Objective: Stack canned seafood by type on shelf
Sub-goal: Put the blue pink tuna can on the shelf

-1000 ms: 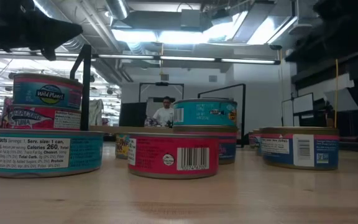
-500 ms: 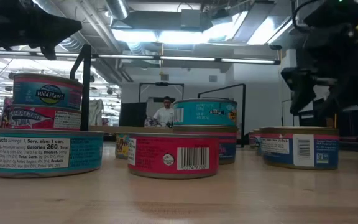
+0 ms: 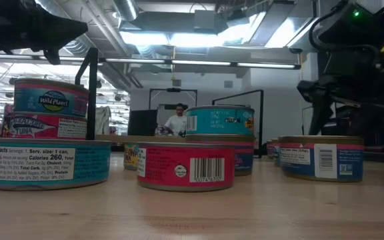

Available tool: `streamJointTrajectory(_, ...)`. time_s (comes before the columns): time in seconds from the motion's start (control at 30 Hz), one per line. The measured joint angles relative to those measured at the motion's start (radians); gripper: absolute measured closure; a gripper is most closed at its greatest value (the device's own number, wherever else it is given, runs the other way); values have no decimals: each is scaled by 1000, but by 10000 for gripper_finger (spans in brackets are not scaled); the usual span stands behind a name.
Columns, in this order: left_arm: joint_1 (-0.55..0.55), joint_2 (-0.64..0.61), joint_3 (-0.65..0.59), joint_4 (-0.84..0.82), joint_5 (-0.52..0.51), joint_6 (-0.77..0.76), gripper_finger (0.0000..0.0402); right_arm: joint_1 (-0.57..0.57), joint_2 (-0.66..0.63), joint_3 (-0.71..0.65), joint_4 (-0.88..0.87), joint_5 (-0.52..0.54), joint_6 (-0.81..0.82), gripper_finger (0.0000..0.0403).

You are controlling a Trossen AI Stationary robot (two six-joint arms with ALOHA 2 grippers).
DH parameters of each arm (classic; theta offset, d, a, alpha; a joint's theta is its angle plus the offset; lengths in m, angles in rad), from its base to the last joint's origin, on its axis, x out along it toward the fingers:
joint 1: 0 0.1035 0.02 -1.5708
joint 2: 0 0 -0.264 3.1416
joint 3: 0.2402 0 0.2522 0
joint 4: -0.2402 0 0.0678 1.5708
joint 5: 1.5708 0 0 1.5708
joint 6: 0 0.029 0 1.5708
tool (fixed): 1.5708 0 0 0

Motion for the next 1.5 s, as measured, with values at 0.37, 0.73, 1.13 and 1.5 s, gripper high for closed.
streamJointTrajectory(0.37,0,0,0,0,0,-30,386,0,0,0,-19,24,-29,216)
streamJointTrajectory(0.73,0,0,0,0,0,-44,386,0,13,0,-17,8,-28,269)
streamJointTrajectory(1.13,0,0,0,-1,0,-44,386,0,99,4,25,15,-28,272)
streamJointTrajectory(1.5,0,0,0,-1,0,-44,386,0,100,3,33,17,-6,374)
